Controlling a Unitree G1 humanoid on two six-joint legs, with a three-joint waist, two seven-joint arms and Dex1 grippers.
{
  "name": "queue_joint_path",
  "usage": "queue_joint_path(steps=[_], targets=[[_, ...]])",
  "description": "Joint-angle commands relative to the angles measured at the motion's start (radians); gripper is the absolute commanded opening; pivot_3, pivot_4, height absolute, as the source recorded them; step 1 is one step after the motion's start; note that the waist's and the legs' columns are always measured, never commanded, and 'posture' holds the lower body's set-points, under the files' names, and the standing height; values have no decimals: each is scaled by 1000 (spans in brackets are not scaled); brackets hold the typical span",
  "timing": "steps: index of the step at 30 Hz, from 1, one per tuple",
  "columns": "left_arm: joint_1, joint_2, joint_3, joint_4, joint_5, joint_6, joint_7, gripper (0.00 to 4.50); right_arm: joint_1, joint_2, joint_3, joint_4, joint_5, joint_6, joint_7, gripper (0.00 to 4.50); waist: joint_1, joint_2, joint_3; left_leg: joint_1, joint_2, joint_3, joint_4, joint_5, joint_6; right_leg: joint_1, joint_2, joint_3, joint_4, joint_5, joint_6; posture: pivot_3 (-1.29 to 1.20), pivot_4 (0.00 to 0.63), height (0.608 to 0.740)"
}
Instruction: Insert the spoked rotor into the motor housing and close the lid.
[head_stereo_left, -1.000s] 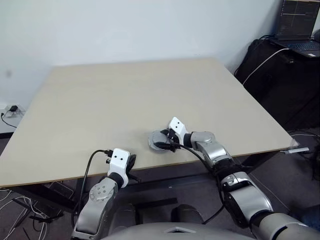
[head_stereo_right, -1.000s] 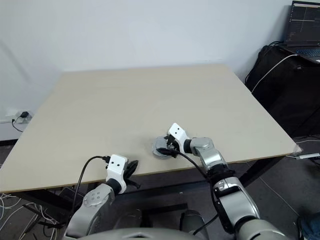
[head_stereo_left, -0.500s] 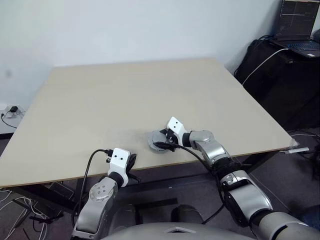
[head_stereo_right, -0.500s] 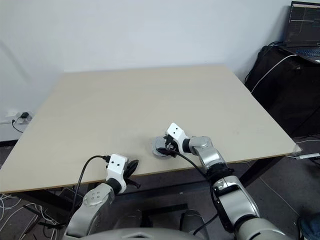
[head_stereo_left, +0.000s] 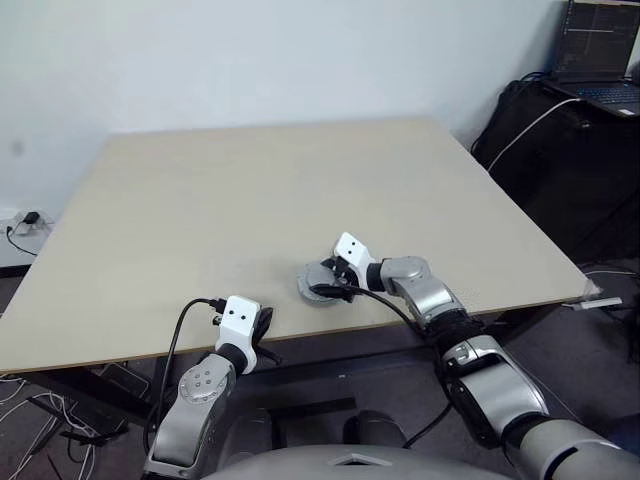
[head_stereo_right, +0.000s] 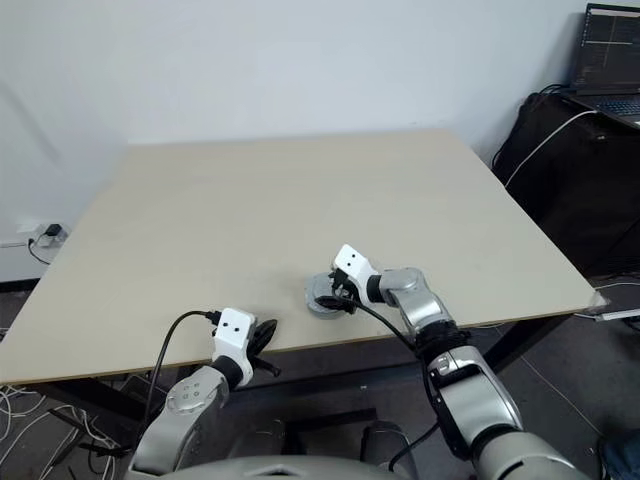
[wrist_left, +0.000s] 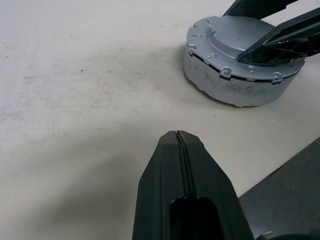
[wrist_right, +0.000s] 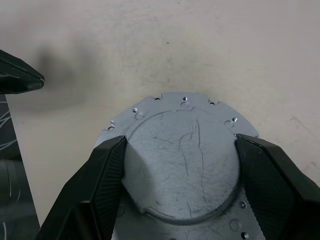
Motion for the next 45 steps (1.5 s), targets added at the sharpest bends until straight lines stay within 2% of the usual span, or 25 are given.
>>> queue_joint_path(steps=[1,14,23,33,38,42,45], targets=[[-10,1,6,-28,-5,-14,1,0,8,-9,19,16,-25,21,6,3100,0,0,0,0,0,0,0,0,0,0,0,0,0,0,0,0,0,740],[-12,2,10,-34,-5,-10,4,0,5,-22,41,20,-37,-10,39,3100,2,1,-1,0,0,0,0,0,0,0,0,0,-1,0,0,0,0,740],[-12,1,11,-37,-3,-6,6,0,-1,-14,40,61,-61,-58,-18,3100,2,1,-2,0,0,0,0,0,0,0,0,0,-1,0,0,0,0,740],[-18,-5,18,-42,-8,-19,8,0,-8,-17,48,75,-66,-43,-13,3100,1,2,-5,0,0,0,0,0,0,1,0,0,-1,0,0,0,0,740],[-104,-55,67,-22,-34,-6,51,0,-9,-14,46,76,-65,-38,-15,3100,3,2,-5,0,0,-1,0,0,0,1,-1,0,0,0,0,0,0,740],[-212,-64,95,46,-38,62,65,0,-10,-9,44,73,-63,-32,-18,3100,2,1,-7,1,-1,-1,0,0,0,2,-1,-1,0,1,1,0,0,740],[-331,-61,138,137,-109,166,24,0,-5,-8,41,57,-62,-24,-19,3100,1,1,-7,2,-1,-1,0,0,0,3,1,-1,0,1,1,0,0,740]])
